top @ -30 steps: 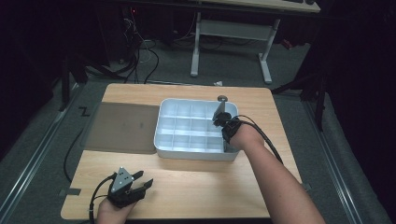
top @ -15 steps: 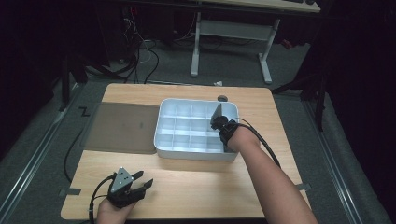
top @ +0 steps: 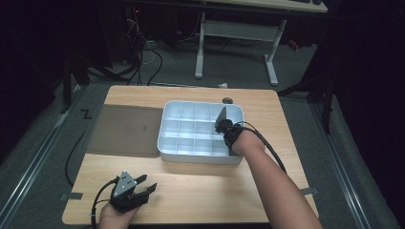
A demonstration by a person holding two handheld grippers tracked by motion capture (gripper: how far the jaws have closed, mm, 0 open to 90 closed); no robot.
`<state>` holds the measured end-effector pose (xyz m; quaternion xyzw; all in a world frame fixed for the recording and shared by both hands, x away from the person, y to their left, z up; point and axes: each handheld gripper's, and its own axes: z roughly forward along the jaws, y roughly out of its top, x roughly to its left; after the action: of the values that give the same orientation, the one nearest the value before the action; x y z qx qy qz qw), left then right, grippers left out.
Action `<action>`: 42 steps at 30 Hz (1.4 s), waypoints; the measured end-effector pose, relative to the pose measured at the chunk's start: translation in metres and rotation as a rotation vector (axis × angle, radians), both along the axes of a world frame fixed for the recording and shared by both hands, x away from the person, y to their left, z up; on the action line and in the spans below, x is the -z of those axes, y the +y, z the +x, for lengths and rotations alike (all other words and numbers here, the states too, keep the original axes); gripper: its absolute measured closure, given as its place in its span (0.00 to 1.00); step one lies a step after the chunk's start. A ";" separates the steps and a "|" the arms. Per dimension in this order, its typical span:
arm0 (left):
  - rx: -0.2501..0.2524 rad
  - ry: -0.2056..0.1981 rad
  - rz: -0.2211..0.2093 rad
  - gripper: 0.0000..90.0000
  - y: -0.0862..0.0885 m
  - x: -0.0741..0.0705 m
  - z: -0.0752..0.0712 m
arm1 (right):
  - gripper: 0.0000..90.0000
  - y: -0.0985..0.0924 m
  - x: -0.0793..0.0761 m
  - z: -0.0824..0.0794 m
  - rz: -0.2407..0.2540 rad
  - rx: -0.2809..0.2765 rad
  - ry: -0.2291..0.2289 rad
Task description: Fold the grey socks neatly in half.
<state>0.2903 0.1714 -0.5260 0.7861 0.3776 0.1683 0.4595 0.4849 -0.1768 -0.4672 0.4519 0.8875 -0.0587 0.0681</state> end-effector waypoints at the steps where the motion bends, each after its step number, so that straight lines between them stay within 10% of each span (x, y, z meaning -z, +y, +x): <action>1: 0.000 0.000 0.000 0.54 0.000 0.000 0.000 | 1.00 0.000 0.000 0.000 0.000 0.000 0.000; 17: -0.001 -0.002 0.002 0.54 -0.001 0.000 0.000 | 0.94 -0.010 -0.022 -0.004 0.089 0.056 -0.020; 32: 0.005 -0.006 0.008 0.54 -0.003 0.000 0.000 | 0.82 -0.033 -0.070 -0.030 0.242 0.063 -0.165; 42: 0.021 -0.040 -0.005 0.54 -0.007 -0.002 -0.002 | 0.72 -0.053 -0.075 -0.070 0.379 0.044 -0.296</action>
<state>0.2879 0.1641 -0.5237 0.7854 0.3605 0.1780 0.4706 0.4145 -0.2293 -0.3924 0.4793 0.8530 0.1745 0.1103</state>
